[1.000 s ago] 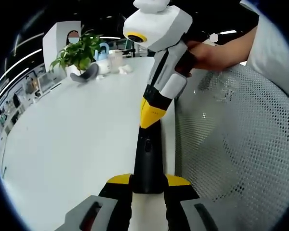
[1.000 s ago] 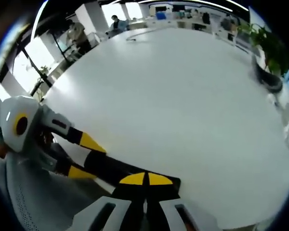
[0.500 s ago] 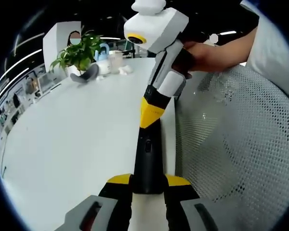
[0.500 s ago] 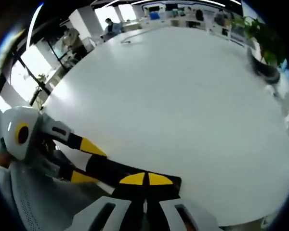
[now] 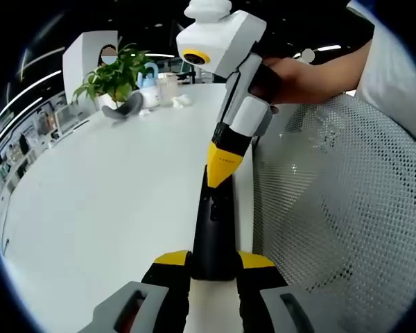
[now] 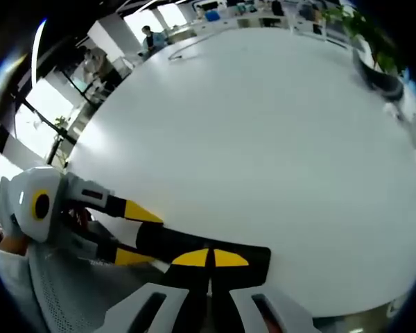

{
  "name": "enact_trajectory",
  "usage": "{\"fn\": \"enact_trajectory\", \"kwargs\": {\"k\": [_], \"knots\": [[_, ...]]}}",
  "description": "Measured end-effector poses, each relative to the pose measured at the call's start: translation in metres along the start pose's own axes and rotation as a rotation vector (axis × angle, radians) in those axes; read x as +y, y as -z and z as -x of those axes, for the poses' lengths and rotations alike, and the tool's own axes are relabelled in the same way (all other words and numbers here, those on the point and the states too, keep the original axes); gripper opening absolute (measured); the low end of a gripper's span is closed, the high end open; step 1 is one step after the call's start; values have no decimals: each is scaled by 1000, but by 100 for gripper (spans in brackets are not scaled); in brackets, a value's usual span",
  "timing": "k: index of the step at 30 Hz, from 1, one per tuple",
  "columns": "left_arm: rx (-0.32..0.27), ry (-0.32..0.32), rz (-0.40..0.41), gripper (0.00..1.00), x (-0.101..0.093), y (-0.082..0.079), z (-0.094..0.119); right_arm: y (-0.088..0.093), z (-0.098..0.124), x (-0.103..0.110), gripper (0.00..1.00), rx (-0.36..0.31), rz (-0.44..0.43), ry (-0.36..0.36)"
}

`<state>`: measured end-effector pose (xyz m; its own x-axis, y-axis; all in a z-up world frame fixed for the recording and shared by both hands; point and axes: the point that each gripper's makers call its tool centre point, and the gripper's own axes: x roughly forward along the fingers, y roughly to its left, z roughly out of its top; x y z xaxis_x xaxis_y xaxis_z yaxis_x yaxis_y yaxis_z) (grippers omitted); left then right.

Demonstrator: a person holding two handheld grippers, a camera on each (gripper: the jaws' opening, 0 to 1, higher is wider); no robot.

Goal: Press the specified remote control buttons in sequence, fully releasing each button before pressing the next.

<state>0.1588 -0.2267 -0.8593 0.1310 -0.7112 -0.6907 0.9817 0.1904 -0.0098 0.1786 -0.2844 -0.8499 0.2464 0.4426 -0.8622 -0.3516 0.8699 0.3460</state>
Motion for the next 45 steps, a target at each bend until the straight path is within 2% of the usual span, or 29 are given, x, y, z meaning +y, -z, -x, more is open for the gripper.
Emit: {"fn": "enact_trajectory", "kwargs": {"k": [5, 9, 19, 26, 30, 38, 45], "knots": [[0, 1, -3, 25, 0, 0, 0, 2, 1, 1, 0, 15, -20, -13], [0, 2, -5, 25, 0, 0, 0, 3, -2, 2, 0, 23, 2, -4], [-5, 3, -3, 25, 0, 0, 0, 4, -2, 2, 0, 15, 35, -14], [-10, 4, 2, 25, 0, 0, 0, 4, -1, 2, 0, 8, 18, -40], [-10, 4, 1, 25, 1, 0, 0, 5, -1, 4, 0, -1, 80, -13], [-14, 2, 7, 25, 1, 0, 0, 4, -1, 3, 0, -12, 89, -4], [-12, 4, 3, 25, 1, 0, 0, 3, -1, 2, 0, 4, 26, -10]]}}
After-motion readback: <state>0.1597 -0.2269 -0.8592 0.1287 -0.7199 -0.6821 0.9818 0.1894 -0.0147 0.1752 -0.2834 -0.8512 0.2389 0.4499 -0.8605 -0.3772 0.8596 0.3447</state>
